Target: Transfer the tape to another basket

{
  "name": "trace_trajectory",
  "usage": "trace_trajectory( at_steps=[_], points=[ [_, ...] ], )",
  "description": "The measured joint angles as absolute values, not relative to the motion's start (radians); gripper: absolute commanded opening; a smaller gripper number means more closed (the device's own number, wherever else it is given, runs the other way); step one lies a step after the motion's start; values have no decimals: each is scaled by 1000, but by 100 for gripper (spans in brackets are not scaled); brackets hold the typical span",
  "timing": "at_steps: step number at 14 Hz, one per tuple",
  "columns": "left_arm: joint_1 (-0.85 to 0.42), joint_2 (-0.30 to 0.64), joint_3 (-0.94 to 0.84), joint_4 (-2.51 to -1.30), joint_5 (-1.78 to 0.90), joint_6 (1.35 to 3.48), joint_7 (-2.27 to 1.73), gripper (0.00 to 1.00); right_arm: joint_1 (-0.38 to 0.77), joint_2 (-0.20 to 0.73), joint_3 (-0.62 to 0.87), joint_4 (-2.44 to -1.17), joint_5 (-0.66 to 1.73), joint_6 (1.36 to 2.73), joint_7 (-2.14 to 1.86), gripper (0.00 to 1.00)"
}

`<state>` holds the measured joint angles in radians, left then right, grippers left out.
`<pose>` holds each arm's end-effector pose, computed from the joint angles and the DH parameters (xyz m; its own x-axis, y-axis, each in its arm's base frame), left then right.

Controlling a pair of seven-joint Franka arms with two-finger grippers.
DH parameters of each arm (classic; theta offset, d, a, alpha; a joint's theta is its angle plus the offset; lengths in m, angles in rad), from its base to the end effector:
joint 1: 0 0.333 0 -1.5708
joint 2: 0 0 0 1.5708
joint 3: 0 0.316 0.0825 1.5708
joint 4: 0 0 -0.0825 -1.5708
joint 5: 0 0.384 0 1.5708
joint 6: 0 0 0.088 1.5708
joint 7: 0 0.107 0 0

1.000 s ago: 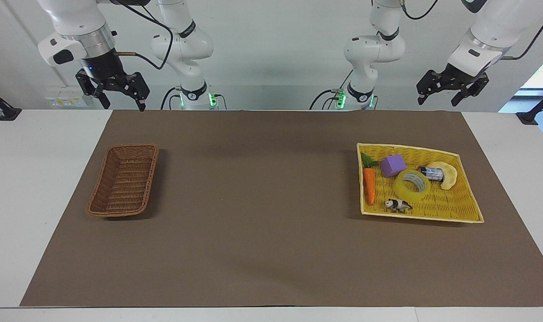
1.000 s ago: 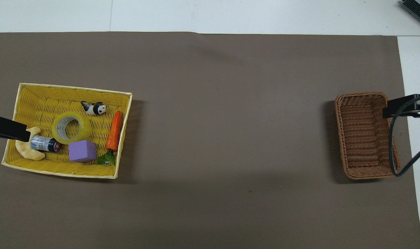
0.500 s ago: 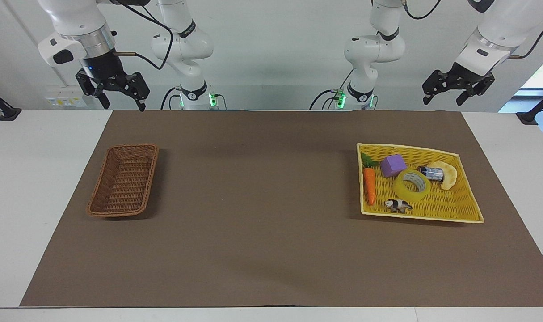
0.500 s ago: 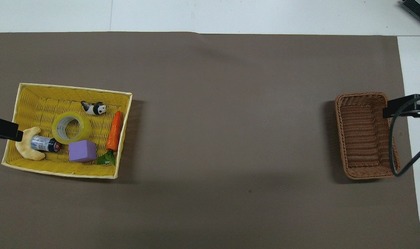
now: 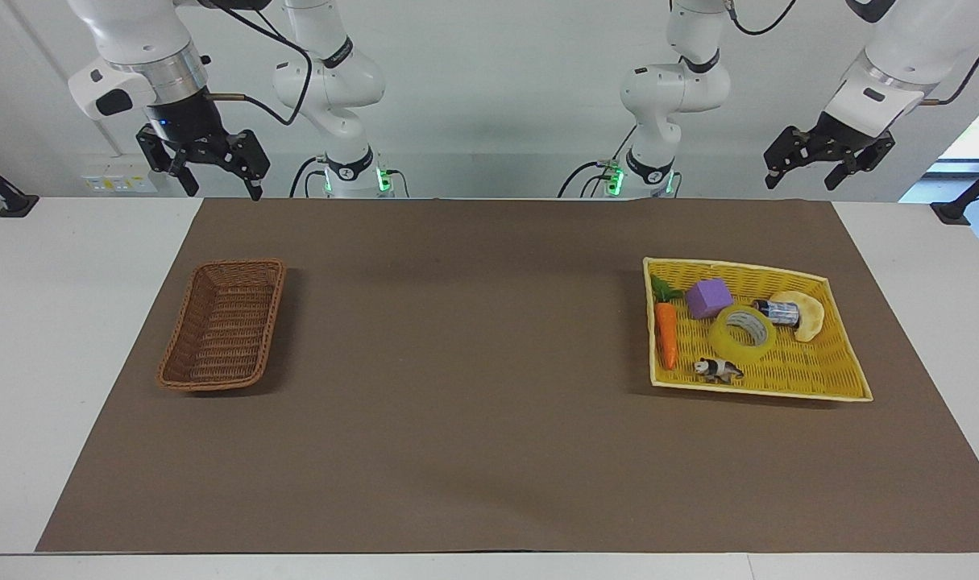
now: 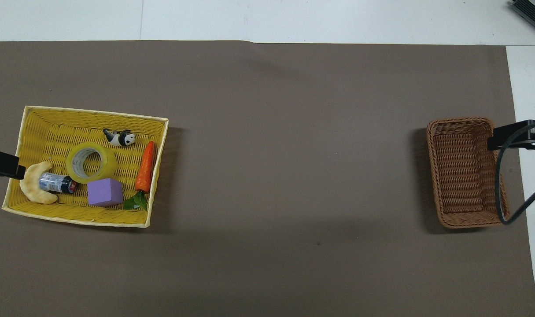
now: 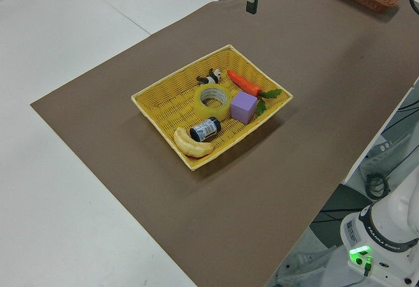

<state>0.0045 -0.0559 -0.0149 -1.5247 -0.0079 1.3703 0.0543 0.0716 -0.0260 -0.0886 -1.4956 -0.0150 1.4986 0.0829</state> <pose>0.5153 -0.0066 0.6592 0.9930 -0.0661 -0.0978 -0.0652 -0.9978 0.0123 0.5389 -0.0116 0.6675 0.9945 -0.1008 0.0298 -0.1012 -0.9948 0.0102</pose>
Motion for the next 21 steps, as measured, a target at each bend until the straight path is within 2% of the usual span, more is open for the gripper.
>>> trace_trajectory(
  at_steps=[14,21],
  points=[
    [31,-48,-12,-1547,-8,1414,54,100,72,-26,-89,-1496,-15,1499,83,100],
    [99,82,-10,-1610,-8,1662,102,100,72,-26,-89,-1496,-15,1499,83,100]
  ],
)
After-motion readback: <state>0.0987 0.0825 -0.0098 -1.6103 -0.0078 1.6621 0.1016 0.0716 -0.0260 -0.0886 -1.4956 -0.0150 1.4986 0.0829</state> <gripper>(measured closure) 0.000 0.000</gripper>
